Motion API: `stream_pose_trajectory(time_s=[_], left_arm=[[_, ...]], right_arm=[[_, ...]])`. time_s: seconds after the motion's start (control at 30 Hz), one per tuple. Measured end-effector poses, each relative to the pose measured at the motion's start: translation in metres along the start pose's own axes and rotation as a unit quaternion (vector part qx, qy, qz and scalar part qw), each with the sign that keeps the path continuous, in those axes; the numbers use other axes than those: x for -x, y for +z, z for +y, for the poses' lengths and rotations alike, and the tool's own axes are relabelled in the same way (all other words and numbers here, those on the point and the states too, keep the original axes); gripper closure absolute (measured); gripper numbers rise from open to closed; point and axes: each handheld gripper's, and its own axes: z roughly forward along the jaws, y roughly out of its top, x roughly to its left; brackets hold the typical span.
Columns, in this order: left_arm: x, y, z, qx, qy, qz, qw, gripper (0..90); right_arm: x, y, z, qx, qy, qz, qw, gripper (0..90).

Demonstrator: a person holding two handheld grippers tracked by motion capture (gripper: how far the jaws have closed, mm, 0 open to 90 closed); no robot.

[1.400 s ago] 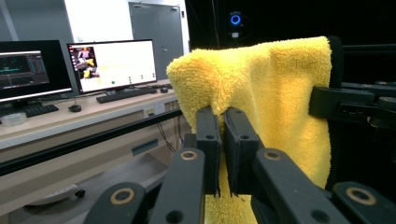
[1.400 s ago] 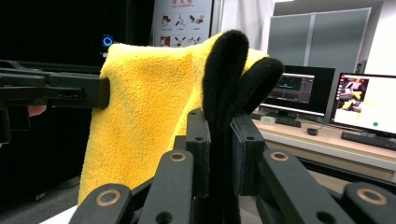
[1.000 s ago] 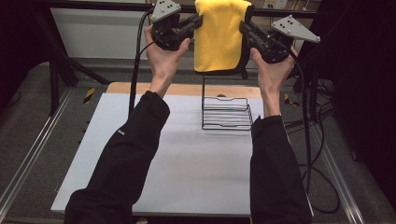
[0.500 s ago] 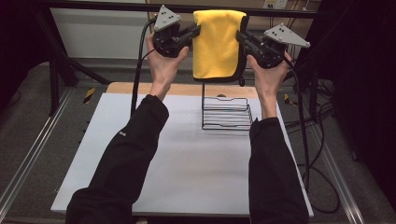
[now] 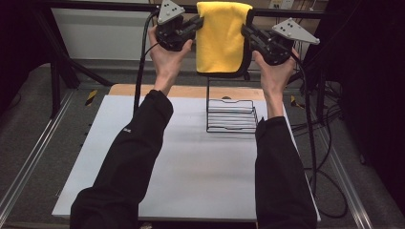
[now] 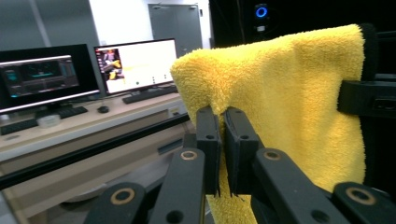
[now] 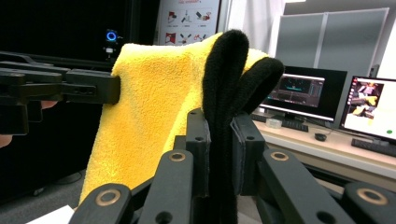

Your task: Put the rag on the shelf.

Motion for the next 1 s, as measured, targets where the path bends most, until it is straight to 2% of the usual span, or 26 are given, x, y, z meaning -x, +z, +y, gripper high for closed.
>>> stream_pose_trajectory(time_s=[0.23,0.4,0.53,0.67,0.73,1.0], left_arm=[[-0.008,0.001,-0.011,-0.016,0.016,0.014,0.9996,84.7],[-0.005,0.007,-0.019,-0.022,0.018,0.008,0.9996,84.7],[0.004,0.01,-0.027,-0.023,0.013,-0.008,0.9996,84.7],[0.017,0.016,-0.033,-0.028,0.019,-0.02,0.9992,84.7],[0.023,0.02,-0.035,-0.03,0.024,-0.024,0.999,84.7],[0.046,0.032,-0.042,-0.028,0.02,-0.054,0.998,84.7]], right_arm=[[-0.005,0.016,-0.016,-0.014,-0.003,0.004,0.9999,79.8],[-0.001,0.016,-0.027,-0.025,-0.001,0.002,0.9997,79.8],[0.004,0.007,-0.036,-0.026,0.004,0.001,0.9997,79.8],[0.01,-0.004,-0.042,-0.031,0.005,-0.003,0.9995,79.8],[0.015,-0.009,-0.045,-0.036,0.006,-0.009,0.9993,79.8],[0.036,-0.031,-0.051,-0.044,0.007,-0.025,0.9987,79.8]])
